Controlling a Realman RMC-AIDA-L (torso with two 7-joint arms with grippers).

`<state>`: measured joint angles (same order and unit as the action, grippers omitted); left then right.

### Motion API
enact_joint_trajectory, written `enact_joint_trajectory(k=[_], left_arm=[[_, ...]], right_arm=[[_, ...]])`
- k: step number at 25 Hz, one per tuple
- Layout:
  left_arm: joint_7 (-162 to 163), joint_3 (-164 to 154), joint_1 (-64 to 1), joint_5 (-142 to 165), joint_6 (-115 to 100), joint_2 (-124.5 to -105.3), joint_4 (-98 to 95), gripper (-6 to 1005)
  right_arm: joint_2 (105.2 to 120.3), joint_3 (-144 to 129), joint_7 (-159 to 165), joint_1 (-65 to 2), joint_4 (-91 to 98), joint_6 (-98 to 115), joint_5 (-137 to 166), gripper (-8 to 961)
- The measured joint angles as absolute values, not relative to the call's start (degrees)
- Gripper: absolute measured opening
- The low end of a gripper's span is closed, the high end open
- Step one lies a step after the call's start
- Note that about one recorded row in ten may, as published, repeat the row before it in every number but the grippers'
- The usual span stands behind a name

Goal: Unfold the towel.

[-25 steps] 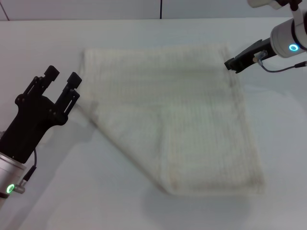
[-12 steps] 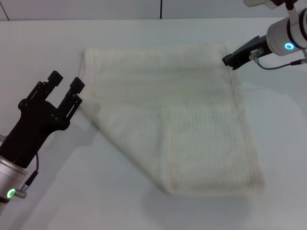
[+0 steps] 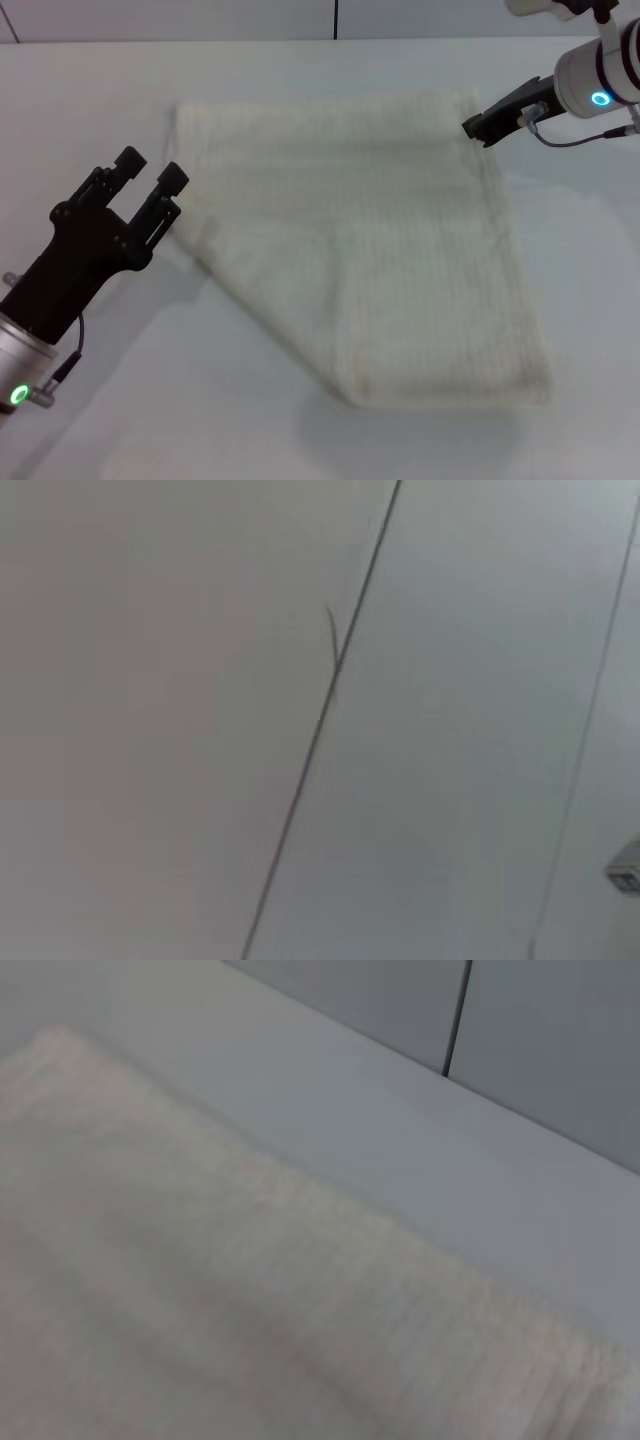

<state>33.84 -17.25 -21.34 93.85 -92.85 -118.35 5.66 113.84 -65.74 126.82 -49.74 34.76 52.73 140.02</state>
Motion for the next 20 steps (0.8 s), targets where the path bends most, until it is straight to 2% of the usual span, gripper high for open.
enact_joint_trajectory(k=[10,20], left_arm=[[40.5,-20.4,-25.1,96.3,-90.8,-118.43,0.9,496],[40.6,-20.4,-25.4,96.6,-90.3,-118.47,0.8,492]], right_arm=[[113.33,-65.6,127.3,-51.6,32.4,54.3,140.0,-1],[113.58,-65.6,127.2,-51.6,31.7,53.6,140.0,-1]])
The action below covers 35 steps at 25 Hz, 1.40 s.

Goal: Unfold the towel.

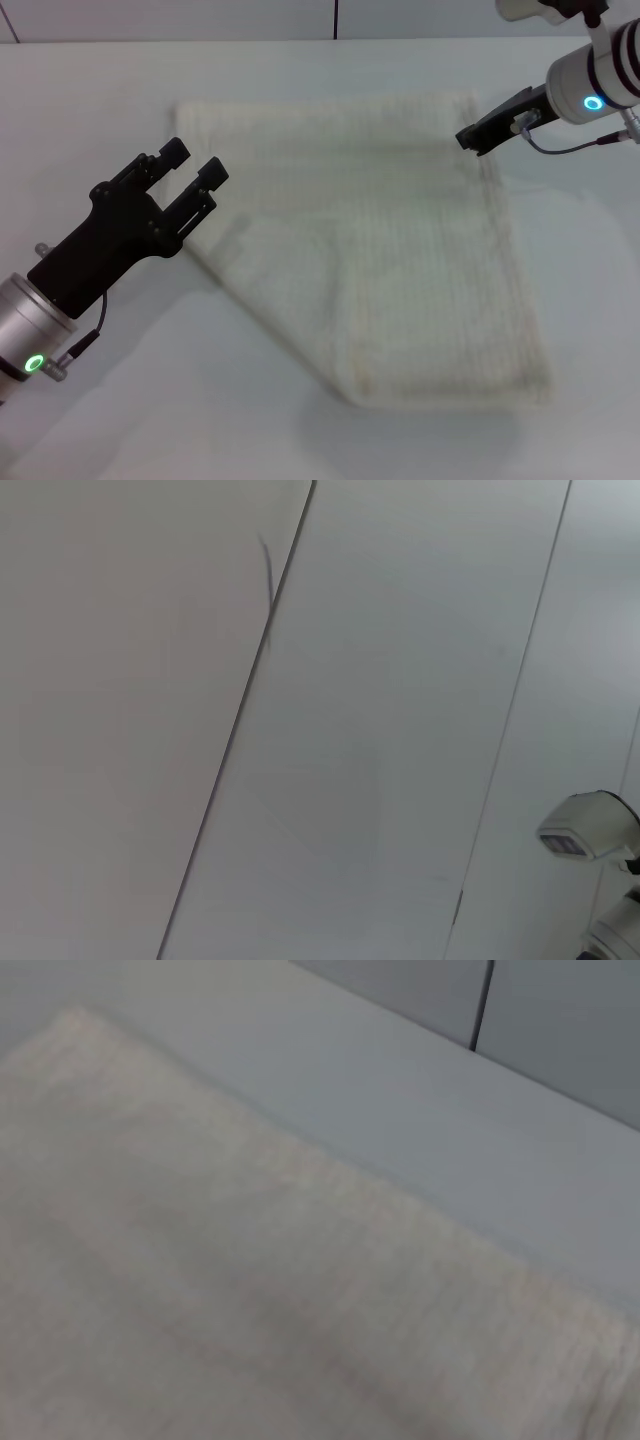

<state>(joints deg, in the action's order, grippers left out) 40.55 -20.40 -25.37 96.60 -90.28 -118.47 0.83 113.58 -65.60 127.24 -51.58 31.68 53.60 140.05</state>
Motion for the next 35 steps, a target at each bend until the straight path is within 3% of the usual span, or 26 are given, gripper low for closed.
enact_joint_trajectory(k=[35], left_arm=[[41.6,-20.8,-26.2,96.6,-90.2,-118.44,0.2,476]], right_arm=[[113.82,-65.9,127.2,-51.4,30.7,52.6,140.1,-1]])
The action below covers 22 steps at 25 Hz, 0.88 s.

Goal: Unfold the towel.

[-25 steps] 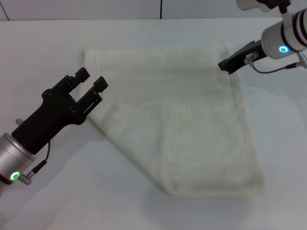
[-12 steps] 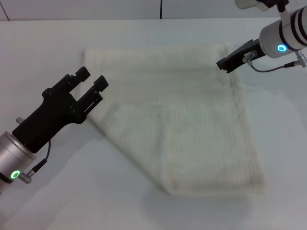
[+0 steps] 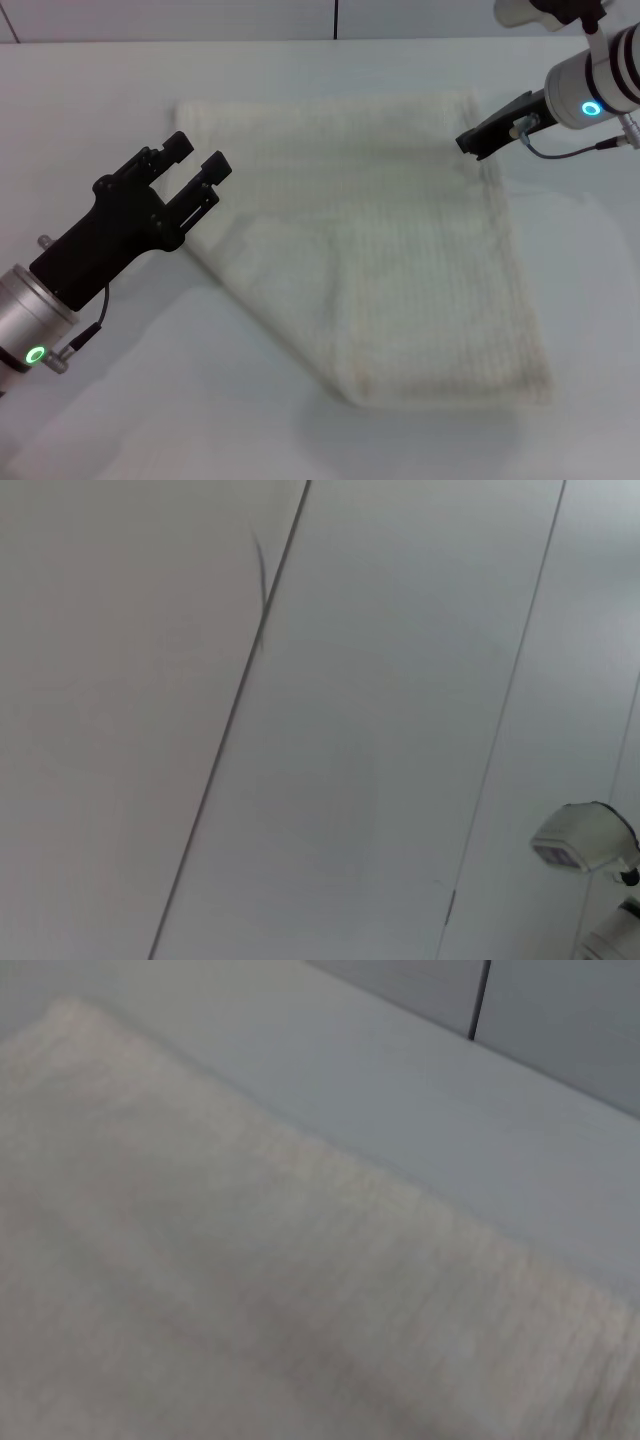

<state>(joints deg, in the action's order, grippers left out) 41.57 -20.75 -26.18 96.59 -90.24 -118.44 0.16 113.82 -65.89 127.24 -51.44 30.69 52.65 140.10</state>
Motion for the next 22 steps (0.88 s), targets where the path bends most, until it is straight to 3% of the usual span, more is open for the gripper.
enact_joint_trajectory(k=[22], left_arm=[[48.6,-32.0,-32.9,96.6,-85.0,-118.67,-2.9,466]], right_arm=[[113.91,-65.6,127.4,-50.5,29.5,52.3,140.1,0]])
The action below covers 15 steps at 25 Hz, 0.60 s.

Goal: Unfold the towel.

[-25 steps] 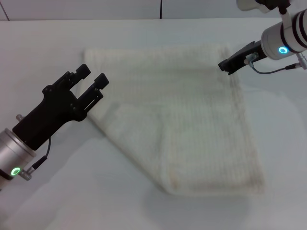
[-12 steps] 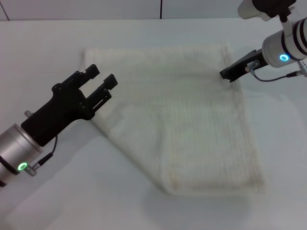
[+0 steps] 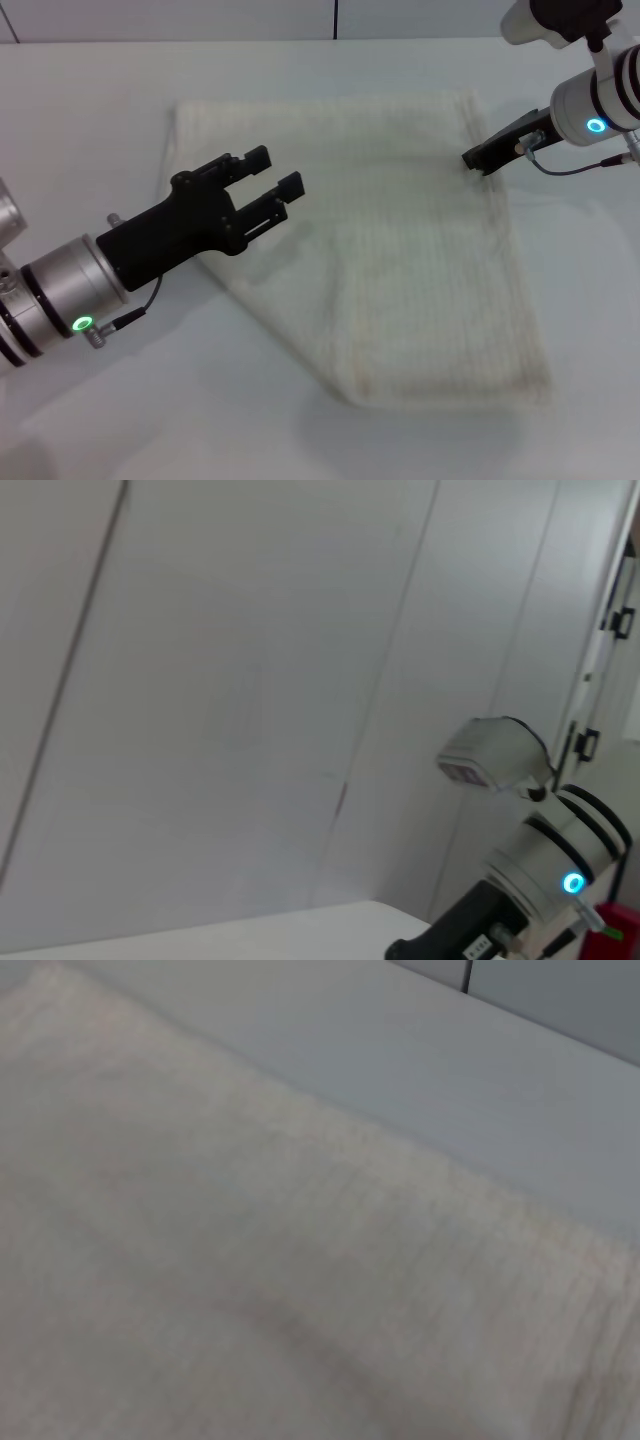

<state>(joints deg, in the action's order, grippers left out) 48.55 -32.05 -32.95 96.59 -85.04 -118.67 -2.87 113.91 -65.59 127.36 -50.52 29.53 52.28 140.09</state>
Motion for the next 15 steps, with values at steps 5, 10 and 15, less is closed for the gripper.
enact_joint_trajectory(k=[5,10,15], left_arm=[[49.2,-33.9,-34.3,96.6,-84.7,-118.74,-2.9,464],[50.9,-36.0,-35.4,96.7,-83.6,-118.74,-2.9,462],[51.3,-36.8,-35.8,96.7,-83.4,-118.74,-3.0,460]], right_arm=[[113.91,-65.6,127.4,-50.5,29.3,52.3,140.1,0],[113.91,-65.6,127.4,-50.5,28.8,51.9,140.1,0],[113.90,-65.7,127.4,-50.5,28.6,51.7,140.1,0]])
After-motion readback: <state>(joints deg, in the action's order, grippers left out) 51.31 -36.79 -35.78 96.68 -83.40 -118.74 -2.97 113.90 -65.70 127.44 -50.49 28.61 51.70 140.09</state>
